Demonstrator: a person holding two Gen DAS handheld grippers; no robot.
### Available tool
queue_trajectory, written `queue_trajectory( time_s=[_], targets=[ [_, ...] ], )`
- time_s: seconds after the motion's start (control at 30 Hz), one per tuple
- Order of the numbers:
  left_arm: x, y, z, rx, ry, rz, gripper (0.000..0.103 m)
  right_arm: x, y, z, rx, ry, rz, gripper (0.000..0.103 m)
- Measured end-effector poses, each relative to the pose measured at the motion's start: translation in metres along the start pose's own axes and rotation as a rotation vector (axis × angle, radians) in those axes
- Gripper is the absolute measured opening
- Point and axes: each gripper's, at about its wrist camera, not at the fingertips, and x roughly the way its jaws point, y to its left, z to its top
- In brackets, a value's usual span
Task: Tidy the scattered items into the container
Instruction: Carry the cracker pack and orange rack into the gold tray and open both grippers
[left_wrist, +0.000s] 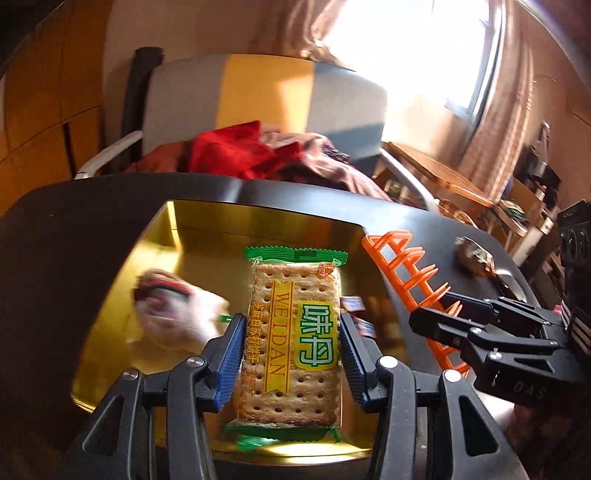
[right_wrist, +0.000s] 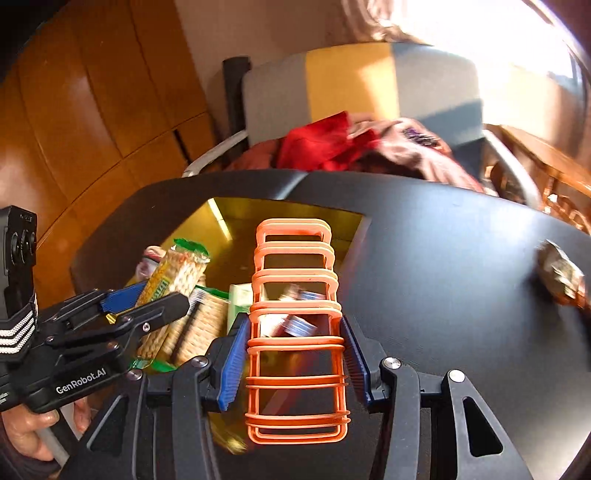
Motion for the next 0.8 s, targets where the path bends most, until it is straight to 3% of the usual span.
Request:
queue_trajectory(
  time_s=[0.2, 0.3, 0.47, 0.63, 0.77, 0.8],
  targets=[
    [0.010, 0.040, 0.005, -0.057, 0.002, 0.088, 0.050, 0.043, 0.031, 0.013, -0.046, 0.071, 0.005, 0.049],
    [0.011, 0.044, 0.003, -0.057, 0.002, 0.097, 0.051, 0.055, 0.037, 0.012, -0.052, 0.097, 0.009, 0.050],
    [0.003, 0.046, 0.001, -0.068, -0.020, 0.106, 0.063, 0.058, 0.039, 0.008, -0.046, 0.101, 0.025, 0.051],
    [-0.004, 0.048, -0.002, -0.082, -0.030, 0.141, 0.069, 0.047, 0.038, 0.003, -0.035, 0.073, 0.033, 0.067],
    [-0.011, 0.044, -0.005, -0.079, -0.038, 0.154, 0.071, 0.033, 0.038, -0.003, -0.023, 0.043, 0.039, 0.073],
    [-0.013, 0.042, -0.005, -0.073, -0.043, 0.160, 0.075, 0.028, 0.038, -0.005, -0.017, 0.032, 0.044, 0.074]
  ],
)
